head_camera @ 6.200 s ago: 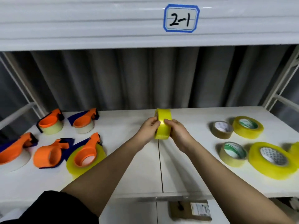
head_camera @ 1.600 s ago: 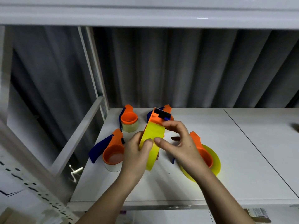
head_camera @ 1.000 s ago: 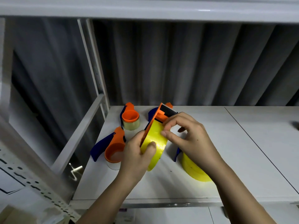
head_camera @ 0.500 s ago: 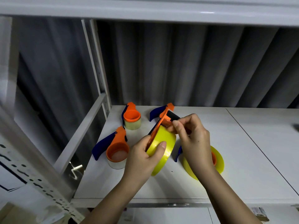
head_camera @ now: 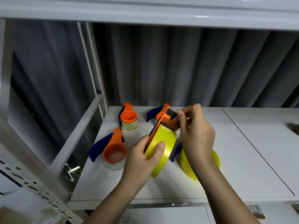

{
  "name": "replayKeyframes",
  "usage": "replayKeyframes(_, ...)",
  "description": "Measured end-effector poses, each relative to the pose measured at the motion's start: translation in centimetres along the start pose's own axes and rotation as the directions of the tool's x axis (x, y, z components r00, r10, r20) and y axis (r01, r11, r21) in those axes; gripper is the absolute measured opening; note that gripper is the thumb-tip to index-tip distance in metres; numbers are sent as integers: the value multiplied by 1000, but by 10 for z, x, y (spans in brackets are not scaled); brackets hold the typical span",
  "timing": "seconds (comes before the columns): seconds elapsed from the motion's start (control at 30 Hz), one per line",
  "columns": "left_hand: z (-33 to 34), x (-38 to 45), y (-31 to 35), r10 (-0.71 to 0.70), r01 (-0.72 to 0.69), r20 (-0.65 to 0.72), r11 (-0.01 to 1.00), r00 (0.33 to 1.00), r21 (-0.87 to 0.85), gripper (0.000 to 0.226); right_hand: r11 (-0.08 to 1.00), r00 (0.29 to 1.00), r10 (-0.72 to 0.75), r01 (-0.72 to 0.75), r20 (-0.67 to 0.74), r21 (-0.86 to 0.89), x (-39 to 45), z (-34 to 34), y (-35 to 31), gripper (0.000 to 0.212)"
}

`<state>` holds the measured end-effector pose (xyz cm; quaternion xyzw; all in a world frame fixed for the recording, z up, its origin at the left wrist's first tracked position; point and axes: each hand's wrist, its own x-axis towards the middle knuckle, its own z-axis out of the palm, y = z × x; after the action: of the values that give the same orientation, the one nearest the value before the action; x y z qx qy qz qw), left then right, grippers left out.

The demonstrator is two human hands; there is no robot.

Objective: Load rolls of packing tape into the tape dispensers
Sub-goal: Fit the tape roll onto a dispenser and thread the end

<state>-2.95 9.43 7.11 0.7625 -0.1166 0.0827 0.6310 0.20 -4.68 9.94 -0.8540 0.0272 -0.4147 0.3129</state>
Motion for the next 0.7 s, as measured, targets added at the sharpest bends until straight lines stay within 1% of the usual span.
replayKeyframes(0.03, 0, 1, 2, -2, 2, 1, 1000, 1000, -11, 40, 997, 998, -43, 40, -48, -59, 3, -1, -1, 20)
replayKeyframes(0.1, -1, 1, 5, 2, -2, 9, 1000, 1000, -14, 38, 995, 994, -78, 73, -81, -71, 8, 0, -2, 15)
replayKeyframes(0.2, -1, 2, 7, -3, 4, 16, 1000, 1000, -20, 39, 997, 999, -8, 11, -35, 82, 13, 5, 2, 12)
replayKeyframes(0.3, -2, 1, 7, -11, 12, 25, 999, 1000, -39, 43, 988, 999, 52, -53, 10, 143, 15, 6, 6, 11)
replayKeyframes(0.4, -2, 0, 9, -37, 39, 37, 998, 999, -49, 42, 947, 980, 161, -187, 117, 260, 21, 5, 9, 14)
replayKeyframes(0.47, 0, 0, 11, -67, 70, 45, 995, 997, -73, 41, 939, 974, 174, -209, 146, 272, 24, 5, 11, 15)
replayKeyframes(0.57, 1, 1, 15, -95, 100, 50, 990, 994, -98, 30, 946, 975, 167, -200, 147, 255, 27, 4, 11, 14)
replayKeyframes(0.7, 2, -1, 15, -122, 130, 64, 981, 990, -142, 23, 938, 968, 179, -221, 173, 267, 28, 6, 12, 15)
